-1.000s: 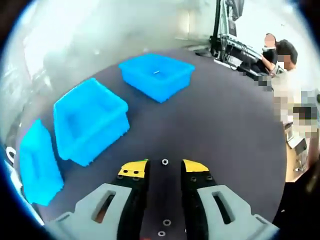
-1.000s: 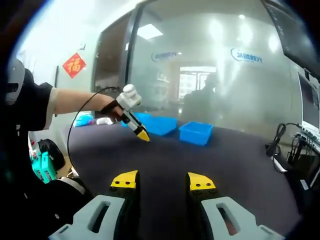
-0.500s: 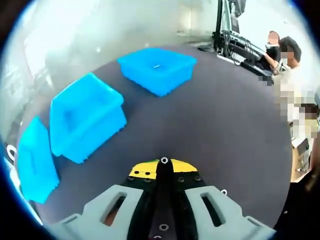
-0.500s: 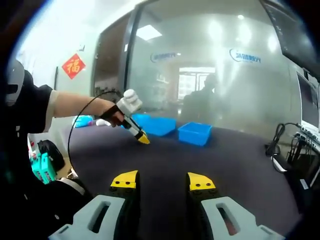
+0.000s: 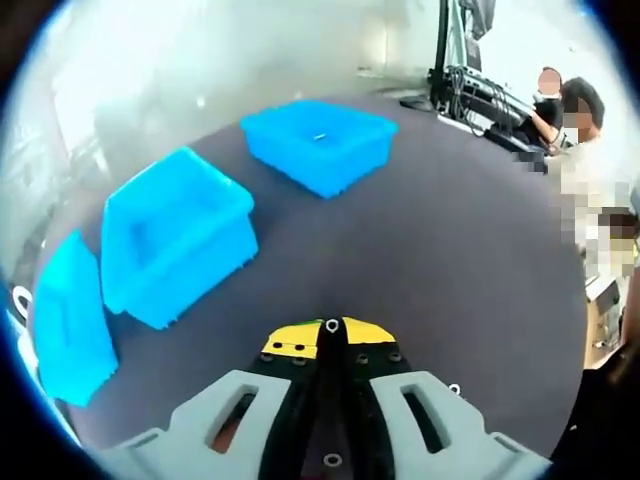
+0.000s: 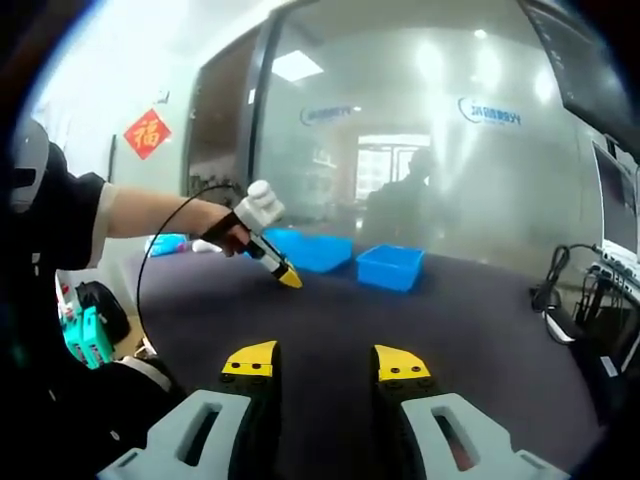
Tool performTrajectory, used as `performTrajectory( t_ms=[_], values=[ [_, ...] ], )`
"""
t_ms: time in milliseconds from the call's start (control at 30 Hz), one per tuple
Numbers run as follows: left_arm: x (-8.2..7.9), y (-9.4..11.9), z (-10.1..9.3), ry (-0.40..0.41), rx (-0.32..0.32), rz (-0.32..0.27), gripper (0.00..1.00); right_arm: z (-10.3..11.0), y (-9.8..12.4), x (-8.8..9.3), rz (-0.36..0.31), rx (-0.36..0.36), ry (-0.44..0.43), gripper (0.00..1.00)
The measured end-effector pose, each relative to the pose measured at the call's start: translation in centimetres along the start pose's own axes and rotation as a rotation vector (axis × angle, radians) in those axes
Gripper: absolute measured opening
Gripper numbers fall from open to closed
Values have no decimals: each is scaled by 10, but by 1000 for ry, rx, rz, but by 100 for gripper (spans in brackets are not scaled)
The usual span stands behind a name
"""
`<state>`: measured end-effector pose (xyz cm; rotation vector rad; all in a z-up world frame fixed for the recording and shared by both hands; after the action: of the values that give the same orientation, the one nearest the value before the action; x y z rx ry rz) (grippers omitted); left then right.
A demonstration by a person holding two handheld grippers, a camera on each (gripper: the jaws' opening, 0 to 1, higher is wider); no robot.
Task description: Sort the screws, nuts, and washers into the corresponding bins
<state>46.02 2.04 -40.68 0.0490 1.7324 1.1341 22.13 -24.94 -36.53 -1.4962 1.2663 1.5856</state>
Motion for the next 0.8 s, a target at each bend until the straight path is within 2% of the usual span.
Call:
performTrajectory(
  t_ms=[167, 333, 400, 467, 633, 800],
  values=[
    [0, 15, -8, 23, 14, -71, 0, 1, -1, -2, -5, -3, 4, 32],
    [5, 38, -21, 53, 17, -191, 0, 1, -2, -5, -23, 3, 2, 32],
    [7, 47, -26, 35, 8, -224, 0, 2, -3, -7, -30, 4, 3, 32],
    [9, 60, -33, 28, 2, -294, 0, 3, -4, -9, -44, 6, 6, 32],
    [13, 98, -41, 36, -53, -423, 0, 8, -6, -16, -66, -1, 4, 32],
    [24, 133, -40, 42, -146, -535, 0, 18, -8, -23, -80, -24, 7, 32]
  ],
)
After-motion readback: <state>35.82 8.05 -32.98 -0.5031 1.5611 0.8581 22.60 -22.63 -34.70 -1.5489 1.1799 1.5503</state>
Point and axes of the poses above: the point that each gripper's makers call its tool centre point, and the gripper's own axes: y roughly backward along the fingers, z roughly to its left, x roughly out of its underside, the point moved 8 cm from there along y, roughly backward along the fingers, and after that the axes turned 5 degrees about x, right-handed, at the moved point
